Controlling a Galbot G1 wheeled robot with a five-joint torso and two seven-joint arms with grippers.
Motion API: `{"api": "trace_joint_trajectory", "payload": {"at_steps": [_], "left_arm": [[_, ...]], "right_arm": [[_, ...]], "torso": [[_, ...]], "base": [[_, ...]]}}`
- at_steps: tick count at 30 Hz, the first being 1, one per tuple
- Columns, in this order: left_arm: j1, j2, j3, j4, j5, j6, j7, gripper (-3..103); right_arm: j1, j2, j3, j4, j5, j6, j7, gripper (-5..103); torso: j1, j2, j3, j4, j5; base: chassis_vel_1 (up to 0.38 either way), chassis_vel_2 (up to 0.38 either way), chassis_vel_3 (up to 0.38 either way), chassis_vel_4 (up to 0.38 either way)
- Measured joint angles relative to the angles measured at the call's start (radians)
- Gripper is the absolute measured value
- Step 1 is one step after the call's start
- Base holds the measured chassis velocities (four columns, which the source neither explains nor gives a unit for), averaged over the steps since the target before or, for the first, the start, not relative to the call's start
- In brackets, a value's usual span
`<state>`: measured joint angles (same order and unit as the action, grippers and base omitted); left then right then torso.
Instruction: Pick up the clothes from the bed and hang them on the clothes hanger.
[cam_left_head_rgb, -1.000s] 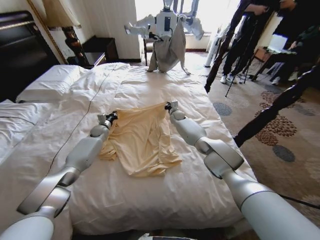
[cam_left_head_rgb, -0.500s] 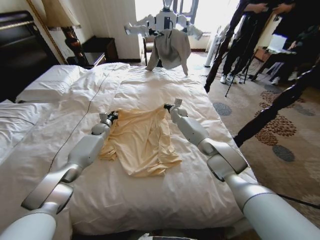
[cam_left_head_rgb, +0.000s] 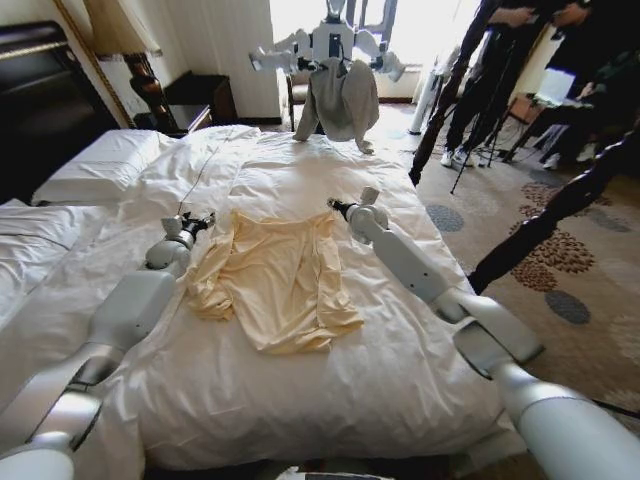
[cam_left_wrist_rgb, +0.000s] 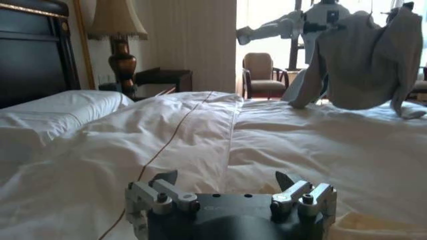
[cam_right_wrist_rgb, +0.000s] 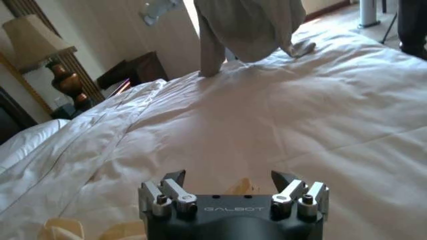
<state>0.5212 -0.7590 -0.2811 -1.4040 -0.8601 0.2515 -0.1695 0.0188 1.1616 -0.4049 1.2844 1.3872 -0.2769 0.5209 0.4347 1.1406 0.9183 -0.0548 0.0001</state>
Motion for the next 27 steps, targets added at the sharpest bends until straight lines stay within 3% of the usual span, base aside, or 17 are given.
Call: {"api": "trace_joint_trajectory", "payload": {"at_steps": [1,4,5,7,10,11,12,13,15,16,18,19,20,21,23,24,27], "left_arm": [[0.0,0.0,0.0,0.0,0.0,0.0,0.0,98],[0.194,0.053,-0.176,-0.228,-0.104,0.056,-0.027,100],[0.255,0.066,-0.243,-0.304,-0.144,0.066,-0.036,100],[0.286,0.071,-0.282,-0.34,-0.163,0.07,-0.042,100],[0.429,0.096,-0.477,-0.5,-0.264,0.08,-0.052,100],[0.429,0.096,-0.477,-0.5,-0.264,0.08,-0.052,100],[0.542,0.107,-0.621,-0.593,-0.349,0.095,-0.056,100],[0.697,0.11,-0.792,-0.701,-0.426,0.099,-0.062,100],[0.745,0.101,-0.832,-0.755,-0.434,0.074,-0.069,100],[0.745,0.101,-0.832,-0.755,-0.434,0.074,-0.069,100],[0.762,0.079,-0.834,-0.805,-0.438,0.062,-0.079,100],[0.767,0.068,-0.834,-0.826,-0.438,0.055,-0.089,100],[0.767,0.068,-0.834,-0.826,-0.438,0.055,-0.089,100],[0.769,0.055,-0.829,-0.848,-0.437,0.048,-0.103,100],[0.768,0.042,-0.82,-0.866,-0.435,0.045,-0.115,100],[0.768,0.042,-0.82,-0.866,-0.435,0.045,-0.115,100],[0.765,0.033,-0.814,-0.892,-0.432,0.045,-0.118,100]], "right_arm": [[0.0,0.0,0.0,0.0,0.0,0.0,0.0,83],[-0.025,-0.133,-0.065,0.191,-0.105,0.019,0.019,97],[-0.031,-0.182,-0.079,0.253,-0.164,0.027,0.024,99],[-0.033,-0.201,-0.083,0.275,-0.185,0.029,0.027,99],[-0.037,-0.314,-0.09,0.414,-0.258,0.032,0.057,100],[-0.037,-0.314,-0.09,0.414,-0.258,0.032,0.057,100],[-0.044,-0.411,-0.064,0.525,-0.264,0.024,0.095,100],[-0.067,-0.553,0.019,0.683,-0.251,-0.004,0.122,100],[-0.123,-0.706,0.139,0.805,-0.214,-0.042,0.148,100],[-0.123,-0.706,0.139,0.805,-0.214,-0.042,0.148,100],[-0.152,-0.869,0.234,0.921,-0.149,-0.07,0.215,100],[-0.139,-0.931,0.25,0.969,-0.116,-0.078,0.259,100],[-0.139,-0.931,0.25,0.969,-0.116,-0.078,0.259,100],[-0.099,-0.992,0.253,1.016,-0.072,-0.097,0.319,100],[-0.011,-1.071,0.258,1.062,0.014,-0.156,0.408,100],[-0.011,-1.071,0.258,1.062,0.014,-0.156,0.408,100],[0.105,-1.208,0.282,1.024,0.085,-0.243,0.447,100]], "torso": [[0.0,0.0,0.0,0.0,0.0],[-0.001,0.0,0.0,0.0007,-0.0005],[-0.001,0.0,0.0,0.0009,-0.0006],[-0.001,0.0,0.0,0.0007,-0.0007],[0.0,0.0,0.0,0.0005,0.0005],[0.0,0.0,0.0,0.0005,0.0005],[0.0,0.0,0.0,0.0002,0.0003],[0.0,0.0,0.0,0.0012,-0.0004],[-0.001,0.0,0.0,0.0018,0.0],[-0.001,0.0,0.0,0.0018,0.0],[0.0,0.0,0.0,-0.0013,-0.0006],[0.0,0.0,0.0,-0.0012,-0.0001],[0.0,0.0,0.0,-0.0012,-0.0001],[0.0,0.0,0.0,-0.0006,0.0011],[0.0,0.0,0.0,0.0003,0.0],[0.0,0.0,0.0,0.0003,0.0],[0.0,0.0,0.0,0.0008,-0.0014]], "base": [[0.0,0.0,0.0,0.0],[0.0,0.0,0.0,0.0],[0.0,0.0,0.0,0.0],[0.0,0.0,0.0,0.0],[0.0,0.0,0.0,0.0],[0.0,0.0,0.0,0.0],[0.0,0.0,0.0,0.0],[0.0,0.0,0.0,0.0],[0.0,0.0,0.0,0.0],[0.0,0.0,0.0,0.0],[0.0,0.0,0.0,0.0],[0.0,0.0,0.0,0.0],[0.0,0.0,0.0,0.0],[0.0,0.0,0.0,0.0],[0.0,0.0,0.0,0.0],[0.0,0.0,0.0,0.0],[0.0,0.0,0.0,0.0]]}}
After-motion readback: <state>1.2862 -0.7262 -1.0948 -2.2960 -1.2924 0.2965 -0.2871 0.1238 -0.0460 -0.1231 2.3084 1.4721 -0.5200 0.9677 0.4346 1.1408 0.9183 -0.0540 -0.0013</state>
